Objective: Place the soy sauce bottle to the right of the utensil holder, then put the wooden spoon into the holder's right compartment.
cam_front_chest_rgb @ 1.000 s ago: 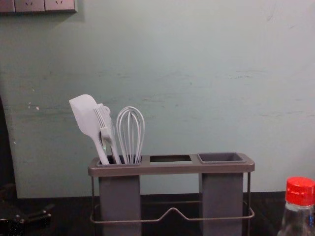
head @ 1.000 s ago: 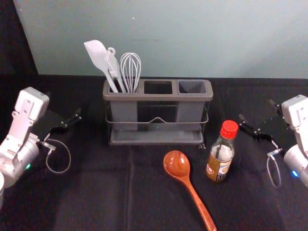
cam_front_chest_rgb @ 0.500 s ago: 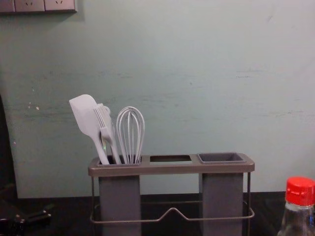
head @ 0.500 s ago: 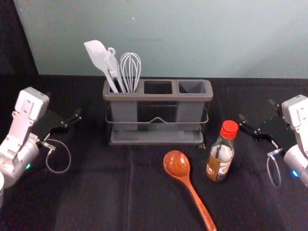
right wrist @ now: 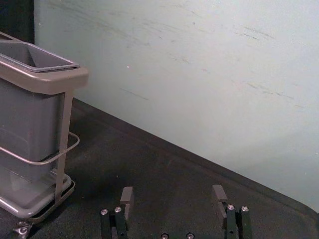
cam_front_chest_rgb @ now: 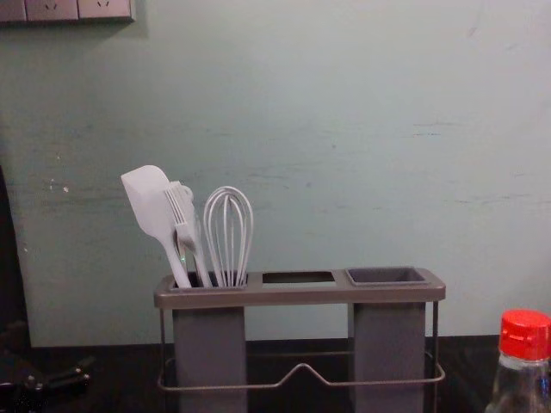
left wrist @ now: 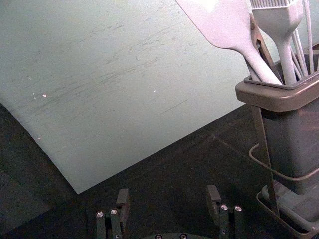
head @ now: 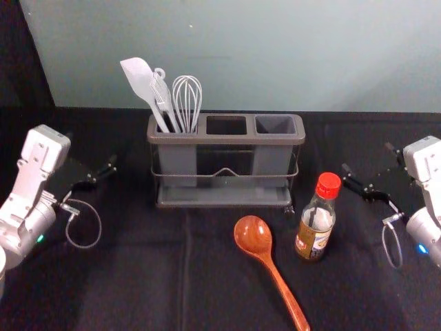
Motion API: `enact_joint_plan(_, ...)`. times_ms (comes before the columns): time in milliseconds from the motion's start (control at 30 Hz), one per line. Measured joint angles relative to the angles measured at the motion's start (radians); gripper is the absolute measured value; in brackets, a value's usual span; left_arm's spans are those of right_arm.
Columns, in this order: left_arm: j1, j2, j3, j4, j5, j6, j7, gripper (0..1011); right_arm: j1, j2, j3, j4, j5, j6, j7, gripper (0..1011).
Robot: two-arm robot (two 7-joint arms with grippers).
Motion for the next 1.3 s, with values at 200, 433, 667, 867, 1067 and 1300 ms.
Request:
enact_joint_plan(200, 0.0, 0.0, 0.0, 0.0, 0.0, 0.0, 0.0, 1005, 0.0, 0.0, 0.0, 0.0, 0.0, 0.0, 0.0, 1002)
enact_joint_plan(433, 0.0, 0.0, 0.0, 0.0, 0.0, 0.0, 0.0, 1005, 0.0, 0.0, 0.0, 0.0, 0.0, 0.0, 0.0, 1002)
enact_joint_plan(667, 0.0, 0.0, 0.0, 0.0, 0.0, 0.0, 0.0, 1005, 0.0, 0.0, 0.0, 0.0, 0.0, 0.0, 0.0, 1002)
enact_joint_plan(867, 0.0, 0.0, 0.0, 0.0, 0.0, 0.0, 0.0, 1005, 0.0, 0.0, 0.0, 0.0, 0.0, 0.0, 0.0, 1002)
enact_joint_plan(1067, 0.0, 0.0, 0.0, 0.0, 0.0, 0.0, 0.0, 1005, 0.0, 0.0, 0.0, 0.0, 0.0, 0.0, 0.0, 1003)
enact_joint_plan(1300, 0.0, 0.0, 0.0, 0.0, 0.0, 0.0, 0.0, 1005, 0.0, 0.0, 0.0, 0.0, 0.0, 0.0, 0.0, 1002)
